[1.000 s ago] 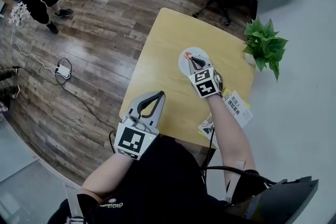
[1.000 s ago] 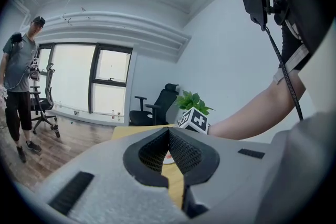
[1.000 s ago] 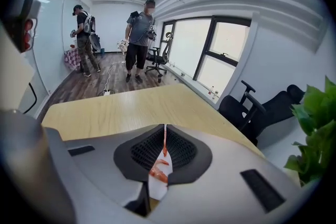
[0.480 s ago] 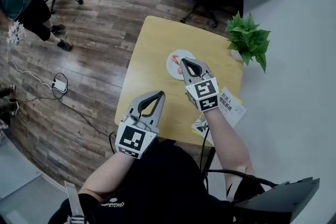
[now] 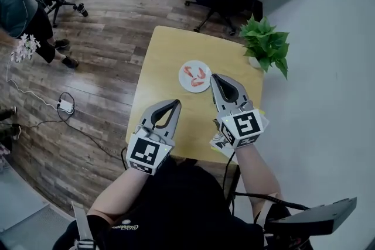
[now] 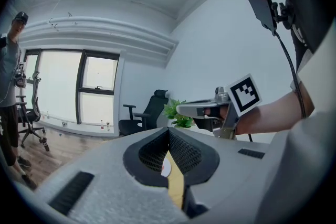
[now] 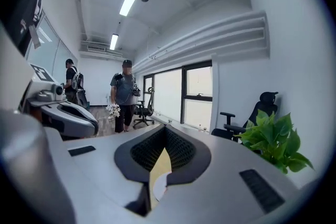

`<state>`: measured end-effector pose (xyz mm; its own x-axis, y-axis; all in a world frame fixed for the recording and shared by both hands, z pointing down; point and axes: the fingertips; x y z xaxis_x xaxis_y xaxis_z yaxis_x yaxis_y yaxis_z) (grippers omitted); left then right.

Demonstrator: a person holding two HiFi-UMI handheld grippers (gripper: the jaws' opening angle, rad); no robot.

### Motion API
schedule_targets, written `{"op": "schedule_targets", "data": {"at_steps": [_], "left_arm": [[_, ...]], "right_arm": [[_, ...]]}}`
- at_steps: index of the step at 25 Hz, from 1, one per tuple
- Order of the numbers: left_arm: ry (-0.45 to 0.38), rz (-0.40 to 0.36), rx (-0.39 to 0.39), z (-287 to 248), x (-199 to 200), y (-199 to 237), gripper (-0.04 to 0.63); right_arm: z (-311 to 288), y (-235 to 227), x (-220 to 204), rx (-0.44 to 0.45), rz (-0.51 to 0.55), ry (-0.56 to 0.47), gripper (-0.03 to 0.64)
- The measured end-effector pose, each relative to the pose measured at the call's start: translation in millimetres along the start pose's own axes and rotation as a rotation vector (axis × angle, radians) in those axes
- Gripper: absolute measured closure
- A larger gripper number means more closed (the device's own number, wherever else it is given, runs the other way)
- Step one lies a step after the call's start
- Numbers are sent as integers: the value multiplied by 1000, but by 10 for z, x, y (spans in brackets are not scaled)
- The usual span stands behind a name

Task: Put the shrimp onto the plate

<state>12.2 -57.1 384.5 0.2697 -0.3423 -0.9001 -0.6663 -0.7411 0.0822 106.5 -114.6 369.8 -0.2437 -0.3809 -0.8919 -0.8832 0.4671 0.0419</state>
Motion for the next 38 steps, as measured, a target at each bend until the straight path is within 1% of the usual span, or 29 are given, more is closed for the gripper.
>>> {"op": "schedule_targets", "data": {"at_steps": [4,9,12,17,23,30,34,38], "left_arm": [[0,-9,-2,-9,41,-41,594],[-4,-29,-6,-51,138,-104,594],[-10,-42,-5,-49,163,-120,594],[-19,-48,-5,-37,212,-135,594],[-22,-43,-7,-13,207,-164,594],[-29,-36,-9,33,202,-184,594],[-27,-21,5,71,210,-153,594],[-28,-25,2,83,184,-159,594]], "right_arm": [[271,14,100,-15,6,-47,614],[527,17,42,-50,15,-65,614],[637,87,-40,-56,-14,-71,614],[819,136,-121,-78,-92,-103,614],[875,183,-143,-91,-119,-105,614],[864,243,-186,-85,-114,-88,614],[850,282,-171,-74,-105,-86,614],[840,313,-165,-68,-102,-85,614]]}}
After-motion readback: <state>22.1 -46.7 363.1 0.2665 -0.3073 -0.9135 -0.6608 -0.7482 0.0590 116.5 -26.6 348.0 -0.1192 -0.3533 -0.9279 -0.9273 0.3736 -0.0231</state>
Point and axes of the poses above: the fingertips, and each gripper's own axes: z backward along the fingers, y to its left, x out of its top, and after that the axes turned 14 degrees about y, right-handed
